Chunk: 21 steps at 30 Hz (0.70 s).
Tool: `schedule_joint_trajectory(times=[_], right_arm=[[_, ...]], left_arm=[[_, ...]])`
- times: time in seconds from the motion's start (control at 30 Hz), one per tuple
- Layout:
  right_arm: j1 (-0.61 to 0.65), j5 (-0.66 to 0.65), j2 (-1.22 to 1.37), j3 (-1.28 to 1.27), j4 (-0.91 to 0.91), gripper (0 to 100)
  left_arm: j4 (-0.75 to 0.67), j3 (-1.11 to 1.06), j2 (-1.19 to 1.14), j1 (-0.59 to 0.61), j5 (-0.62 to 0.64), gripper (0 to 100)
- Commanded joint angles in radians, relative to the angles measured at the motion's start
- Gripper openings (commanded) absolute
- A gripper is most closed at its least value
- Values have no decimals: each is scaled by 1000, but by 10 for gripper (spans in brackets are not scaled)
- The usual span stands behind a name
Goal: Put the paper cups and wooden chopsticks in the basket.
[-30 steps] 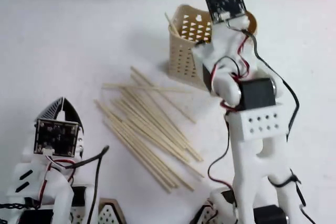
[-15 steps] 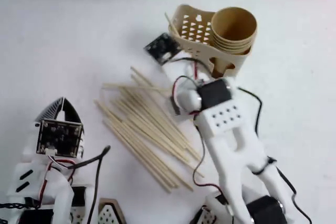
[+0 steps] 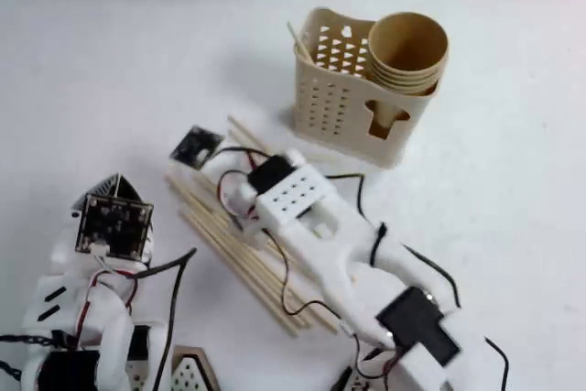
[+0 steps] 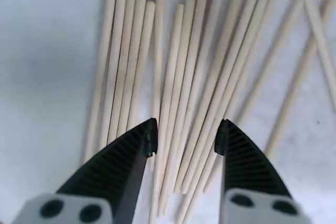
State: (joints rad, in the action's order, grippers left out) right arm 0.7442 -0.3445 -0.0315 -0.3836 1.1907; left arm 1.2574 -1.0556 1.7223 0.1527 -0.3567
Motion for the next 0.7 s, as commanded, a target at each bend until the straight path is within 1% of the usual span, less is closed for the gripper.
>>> schedule_joint_trajectory(times=[0.0, 0.2, 0.47, 0.53, 0.6, 0.67], right_arm=[[13, -3, 42, 6, -77, 182], [13, -3, 147, 8, -166, 181], [13, -5, 269, 12, -189, 178], [13, -29, 285, 25, -170, 139], [13, -43, 300, 49, -143, 67], [13, -46, 303, 58, -134, 18]], left_arm=[[-5, -21, -1, 8, -11, 31], [-5, -25, -1, 8, -11, 31], [-3, -25, -1, 8, -11, 31], [-3, -25, -1, 8, -11, 31], [-2, -25, -1, 8, -11, 31], [-2, -25, -1, 8, -11, 31]])
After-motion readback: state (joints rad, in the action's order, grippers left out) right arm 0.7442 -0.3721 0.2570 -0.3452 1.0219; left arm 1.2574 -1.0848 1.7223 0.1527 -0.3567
